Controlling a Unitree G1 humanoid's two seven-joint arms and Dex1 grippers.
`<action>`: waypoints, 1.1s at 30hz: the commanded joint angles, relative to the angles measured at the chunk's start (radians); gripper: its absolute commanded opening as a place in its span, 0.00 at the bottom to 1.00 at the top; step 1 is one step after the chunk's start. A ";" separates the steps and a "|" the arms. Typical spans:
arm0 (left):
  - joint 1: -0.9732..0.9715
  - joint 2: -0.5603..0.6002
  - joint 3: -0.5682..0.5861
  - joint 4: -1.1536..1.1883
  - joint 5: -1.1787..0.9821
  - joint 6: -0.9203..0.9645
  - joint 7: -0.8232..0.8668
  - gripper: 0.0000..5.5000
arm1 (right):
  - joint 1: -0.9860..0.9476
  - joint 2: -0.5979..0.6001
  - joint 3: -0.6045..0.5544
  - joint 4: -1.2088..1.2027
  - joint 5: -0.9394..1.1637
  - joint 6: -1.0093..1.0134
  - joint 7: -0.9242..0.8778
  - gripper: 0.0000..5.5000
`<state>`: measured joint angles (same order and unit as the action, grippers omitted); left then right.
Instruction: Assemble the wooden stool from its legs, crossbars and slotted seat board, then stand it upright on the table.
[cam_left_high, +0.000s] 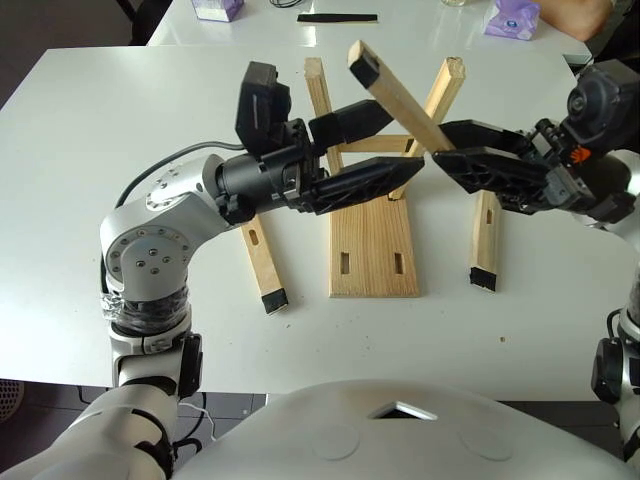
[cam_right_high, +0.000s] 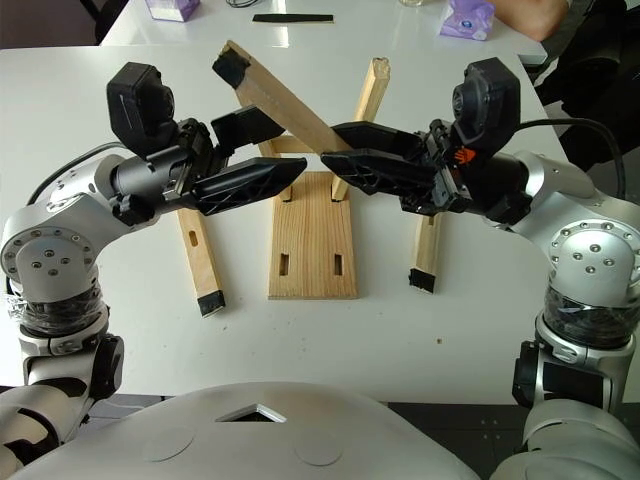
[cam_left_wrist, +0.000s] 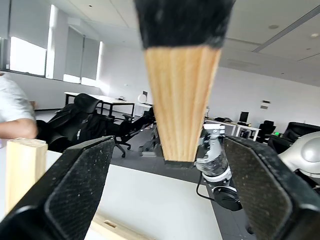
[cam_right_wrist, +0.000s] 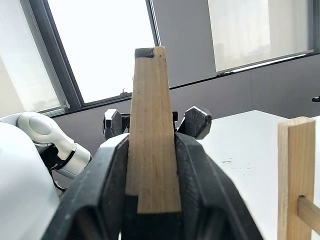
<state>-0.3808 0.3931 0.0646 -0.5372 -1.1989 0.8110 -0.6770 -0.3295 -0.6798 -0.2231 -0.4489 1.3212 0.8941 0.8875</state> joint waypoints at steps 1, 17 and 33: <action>-0.027 0.003 -0.018 -0.005 -0.008 -0.006 -0.001 0.71 | -0.010 -0.009 0.049 -0.006 -0.028 0.007 0.030 0.24; -0.014 0.026 -0.028 0.019 0.009 -0.007 -0.017 0.30 | 0.018 -0.017 0.092 0.026 -0.193 -0.056 0.099 0.24; 0.021 0.166 -0.021 0.061 0.138 -0.052 -0.183 0.24 | 0.057 -0.037 0.215 0.029 -0.482 -0.183 0.102 0.42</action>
<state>-0.3731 0.4910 0.0415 -0.4740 -1.1233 0.7871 -0.7850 -0.2856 -0.7000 -0.0297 -0.4394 0.9267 0.7466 1.0121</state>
